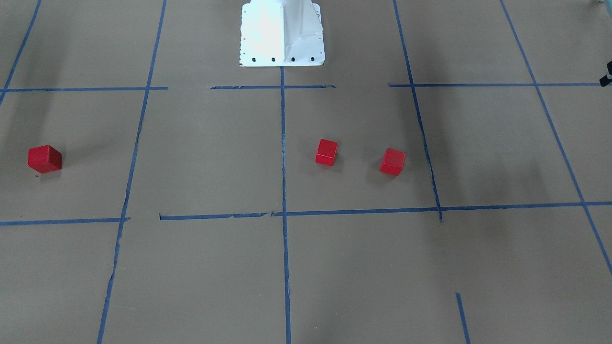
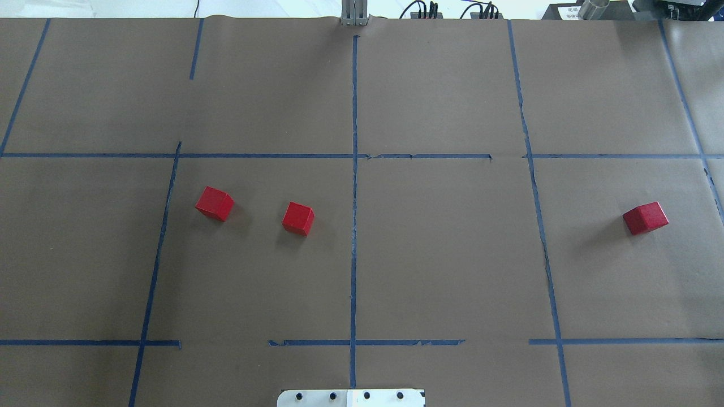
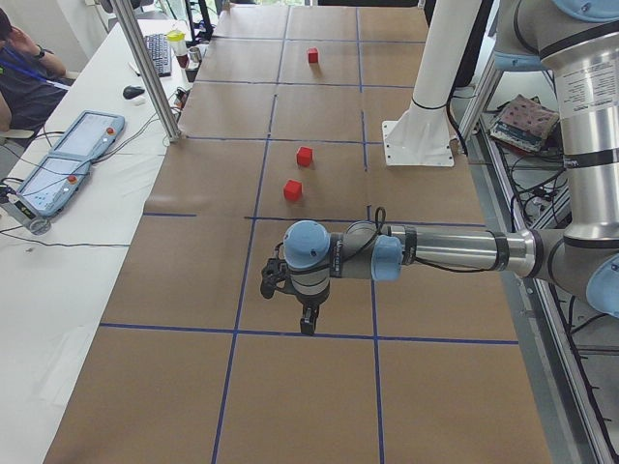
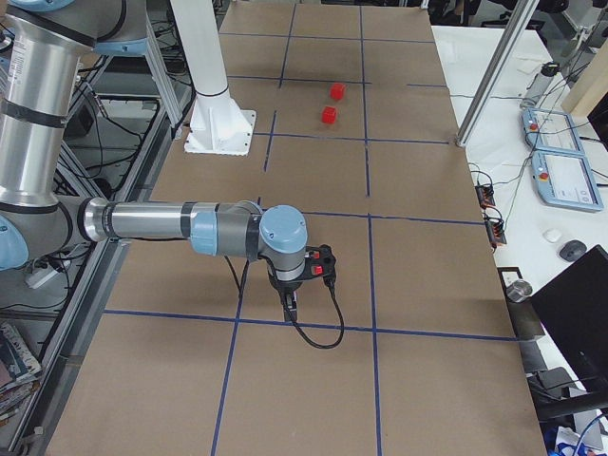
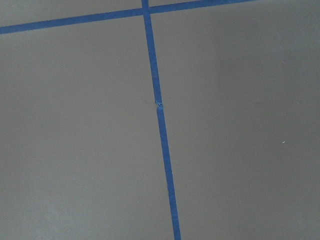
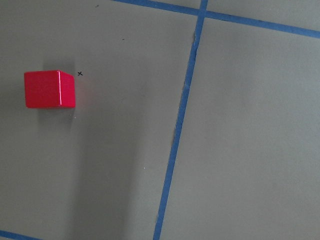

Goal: Form red blocks into L shape at center

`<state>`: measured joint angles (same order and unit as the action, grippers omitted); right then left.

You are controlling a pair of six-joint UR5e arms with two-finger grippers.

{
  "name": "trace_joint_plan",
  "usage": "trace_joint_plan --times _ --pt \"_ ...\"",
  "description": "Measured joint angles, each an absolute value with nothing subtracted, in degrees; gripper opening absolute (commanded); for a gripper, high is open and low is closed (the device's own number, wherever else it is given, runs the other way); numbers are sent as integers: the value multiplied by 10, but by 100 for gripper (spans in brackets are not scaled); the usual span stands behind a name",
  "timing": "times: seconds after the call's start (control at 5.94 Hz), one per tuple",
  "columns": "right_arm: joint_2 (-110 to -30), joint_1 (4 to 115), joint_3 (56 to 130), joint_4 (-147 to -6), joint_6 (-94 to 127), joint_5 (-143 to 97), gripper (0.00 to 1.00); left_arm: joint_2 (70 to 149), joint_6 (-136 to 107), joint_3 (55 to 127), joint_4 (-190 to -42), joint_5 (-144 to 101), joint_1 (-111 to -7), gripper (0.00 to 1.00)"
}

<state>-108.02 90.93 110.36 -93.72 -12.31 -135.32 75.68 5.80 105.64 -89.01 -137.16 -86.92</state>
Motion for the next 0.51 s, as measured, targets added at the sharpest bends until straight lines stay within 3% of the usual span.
trace_joint_plan --times 0.51 --pt "-1080 875 1104 -910 -70 -1356 100 758 59 1057 -891 -1371 -869 100"
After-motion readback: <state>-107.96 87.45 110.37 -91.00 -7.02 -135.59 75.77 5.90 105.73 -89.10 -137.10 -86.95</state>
